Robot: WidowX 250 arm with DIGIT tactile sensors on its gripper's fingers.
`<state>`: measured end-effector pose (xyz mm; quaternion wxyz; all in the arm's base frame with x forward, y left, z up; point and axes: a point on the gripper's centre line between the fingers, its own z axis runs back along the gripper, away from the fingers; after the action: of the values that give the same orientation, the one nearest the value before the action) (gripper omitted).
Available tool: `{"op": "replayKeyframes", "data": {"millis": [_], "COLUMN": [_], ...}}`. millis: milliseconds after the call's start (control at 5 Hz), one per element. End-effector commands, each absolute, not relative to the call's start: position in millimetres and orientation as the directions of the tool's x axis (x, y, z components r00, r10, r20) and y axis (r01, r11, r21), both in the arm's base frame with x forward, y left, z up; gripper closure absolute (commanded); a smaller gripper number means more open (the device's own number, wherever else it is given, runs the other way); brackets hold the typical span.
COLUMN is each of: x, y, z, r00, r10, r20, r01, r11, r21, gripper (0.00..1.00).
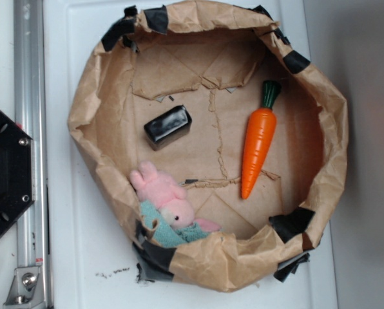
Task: Grab the black box.
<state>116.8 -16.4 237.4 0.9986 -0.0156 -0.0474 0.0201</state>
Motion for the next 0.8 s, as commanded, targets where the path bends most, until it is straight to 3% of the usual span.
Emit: {"op": "replayKeyframes", "data": {"millis": [0, 200, 600], "x": [117, 156, 223], "y": [-16, -8, 1], "z": [237, 241, 209], "r00": [0.995, 0.982, 0.953], "r10": [0.042, 0.126, 0.253], "r20": [0.094, 0.138, 0.167], "r01": [-0.039, -0.121, -0.247], "r11": [0.999, 0.992, 0.968], "r21": [-0.033, -0.046, -0.052], "gripper": [0.0, 0.0, 0.0]}}
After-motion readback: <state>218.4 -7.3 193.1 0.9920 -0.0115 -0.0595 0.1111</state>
